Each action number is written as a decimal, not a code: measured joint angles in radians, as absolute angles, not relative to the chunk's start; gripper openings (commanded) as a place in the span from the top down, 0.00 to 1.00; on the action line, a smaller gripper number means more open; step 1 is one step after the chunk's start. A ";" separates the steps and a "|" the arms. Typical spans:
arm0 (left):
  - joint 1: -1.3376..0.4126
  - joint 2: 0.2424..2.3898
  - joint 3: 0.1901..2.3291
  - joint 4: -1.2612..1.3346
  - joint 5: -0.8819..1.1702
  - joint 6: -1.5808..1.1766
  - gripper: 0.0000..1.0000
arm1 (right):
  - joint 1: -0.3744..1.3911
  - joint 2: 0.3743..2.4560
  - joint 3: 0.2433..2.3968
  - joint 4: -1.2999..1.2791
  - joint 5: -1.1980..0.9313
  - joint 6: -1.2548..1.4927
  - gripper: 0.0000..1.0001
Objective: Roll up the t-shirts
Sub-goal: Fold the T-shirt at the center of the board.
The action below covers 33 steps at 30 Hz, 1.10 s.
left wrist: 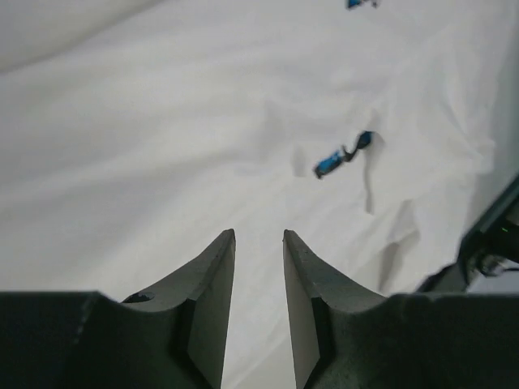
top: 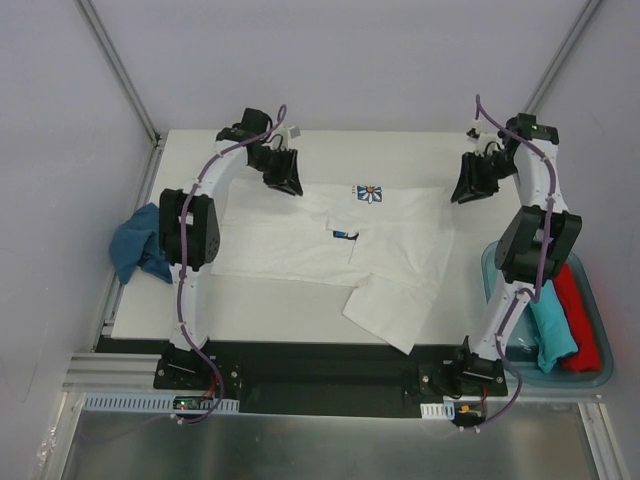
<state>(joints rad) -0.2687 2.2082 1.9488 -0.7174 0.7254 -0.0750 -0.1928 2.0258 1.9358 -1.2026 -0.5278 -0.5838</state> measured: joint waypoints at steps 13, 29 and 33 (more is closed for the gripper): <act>-0.116 2.338 2.085 -0.782 0.332 0.232 0.75 | -0.055 2.395 2.223 -1.014 -0.361 -0.604 0.85; -0.134 2.482 2.223 -0.813 0.170 0.311 0.63 | 0.050 2.554 2.329 -0.794 0.074 -0.916 0.97; -0.136 2.539 2.324 -0.813 0.160 0.311 0.59 | 0.064 2.590 2.347 -0.647 0.127 -0.991 0.99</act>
